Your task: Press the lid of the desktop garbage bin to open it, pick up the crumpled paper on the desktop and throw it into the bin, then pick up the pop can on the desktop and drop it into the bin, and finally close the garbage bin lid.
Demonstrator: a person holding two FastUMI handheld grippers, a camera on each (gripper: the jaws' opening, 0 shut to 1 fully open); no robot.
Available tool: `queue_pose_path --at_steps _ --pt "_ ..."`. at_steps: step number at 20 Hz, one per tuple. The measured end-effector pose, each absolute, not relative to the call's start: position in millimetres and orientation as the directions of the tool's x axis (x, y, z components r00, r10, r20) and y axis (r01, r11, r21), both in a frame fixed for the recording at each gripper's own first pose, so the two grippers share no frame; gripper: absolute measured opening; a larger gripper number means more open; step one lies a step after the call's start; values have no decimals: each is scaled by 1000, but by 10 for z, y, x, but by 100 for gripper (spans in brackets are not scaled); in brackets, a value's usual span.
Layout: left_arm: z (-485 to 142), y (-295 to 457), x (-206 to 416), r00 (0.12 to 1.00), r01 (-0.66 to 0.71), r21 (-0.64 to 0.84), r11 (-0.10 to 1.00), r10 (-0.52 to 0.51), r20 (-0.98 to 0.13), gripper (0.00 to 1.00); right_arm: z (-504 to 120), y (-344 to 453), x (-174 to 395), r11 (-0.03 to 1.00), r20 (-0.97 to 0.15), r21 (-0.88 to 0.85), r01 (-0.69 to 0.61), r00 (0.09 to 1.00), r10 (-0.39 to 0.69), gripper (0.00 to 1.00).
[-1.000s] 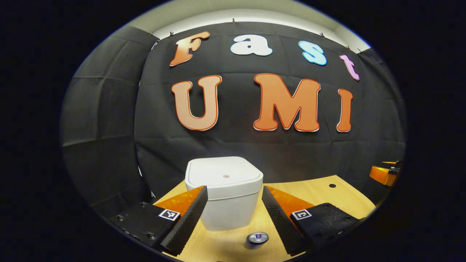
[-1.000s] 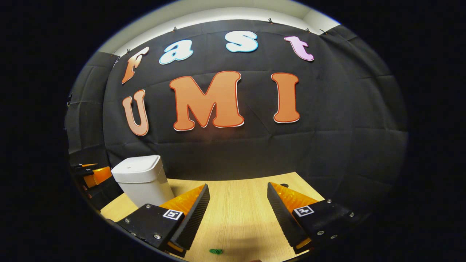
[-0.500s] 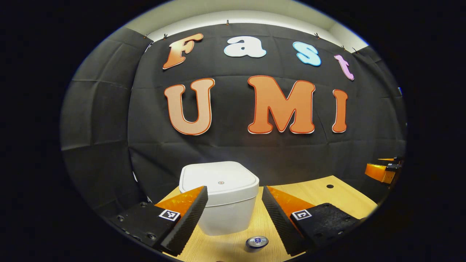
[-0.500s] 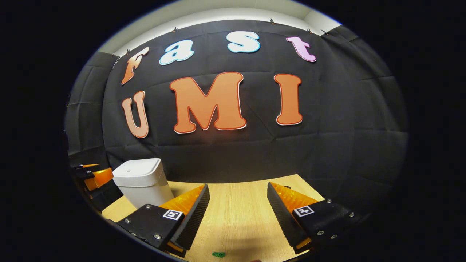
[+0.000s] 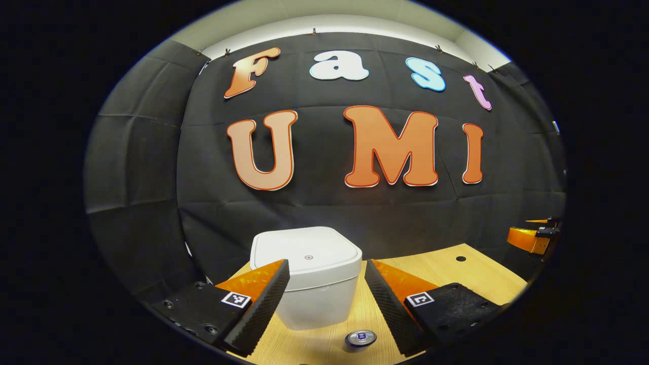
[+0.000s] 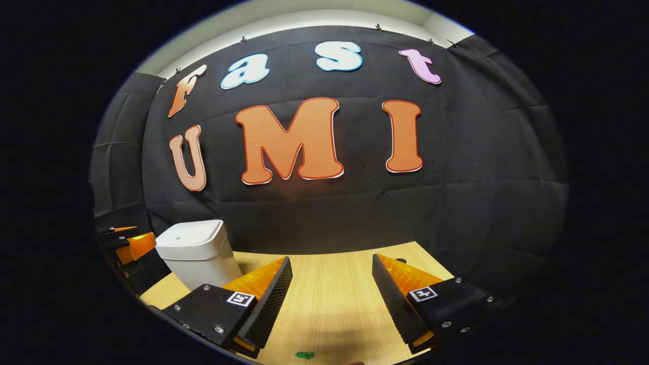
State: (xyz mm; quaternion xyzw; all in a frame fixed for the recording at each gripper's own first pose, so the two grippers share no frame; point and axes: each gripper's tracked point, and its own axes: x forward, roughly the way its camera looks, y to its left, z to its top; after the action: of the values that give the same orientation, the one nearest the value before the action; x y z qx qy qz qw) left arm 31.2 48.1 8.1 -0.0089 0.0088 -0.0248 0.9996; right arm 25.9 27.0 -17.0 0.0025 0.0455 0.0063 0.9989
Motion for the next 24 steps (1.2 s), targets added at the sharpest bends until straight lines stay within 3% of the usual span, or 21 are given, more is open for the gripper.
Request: queue_pose_path --at_steps 8,10,11,12,15,16,17,18,19,20,21,22,24 --pt "142 328 304 992 125 -14 992 -125 -17 95 -153 271 262 1000 -85 13 -14 996 15 95" --pt "146 265 291 986 164 -32 986 -164 -24 87 -154 282 266 1000 -86 17 -17 996 18 95" --pt "161 271 288 985 168 -47 985 -169 -28 78 -152 279 273 1000 -86 20 -18 996 19 95" --pt "157 291 295 986 163 -62 985 -165 -32 76 -151 284 276 1000 -86 23 -19 996 21 95" --pt "178 381 321 988 144 -79 986 -149 -51 49 -146 297 274 1000 -87 21 -22 996 23 95" --pt "203 420 301 988 139 -82 987 -144 -58 46 -140 300 275 1000 -87 18 -23 996 24 95" --pt "210 438 331 988 139 -86 987 -145 -58 35 -144 302 289 1000 -87 17 -23 996 25 95" --pt "258 461 355 987 142 -86 986 -147 -57 36 -141 307 285 1000 -88 17 -24 996 26 95" --pt "275 492 367 988 137 -83 987 -143 -62 18 -144 312 292 1000 -90 17 -26 996 27 95" --pt "275 534 381 988 129 -74 989 -134 -71 19 -154 316 305 999 -93 18 -26 995 28 94" --pt "284 581 398 989 116 -65 991 -121 -79 6 -146 329 314 999 -93 18 -28 995 30 94" --pt "315 616 431 990 110 -59 992 -114 -80 0 -142 339 318 999 -94 18 -30 995 31 95" --pt "375 630 429 990 108 -57 993 -113 -85 0 -145 357 336 999 -96 16 -33 995 35 95"
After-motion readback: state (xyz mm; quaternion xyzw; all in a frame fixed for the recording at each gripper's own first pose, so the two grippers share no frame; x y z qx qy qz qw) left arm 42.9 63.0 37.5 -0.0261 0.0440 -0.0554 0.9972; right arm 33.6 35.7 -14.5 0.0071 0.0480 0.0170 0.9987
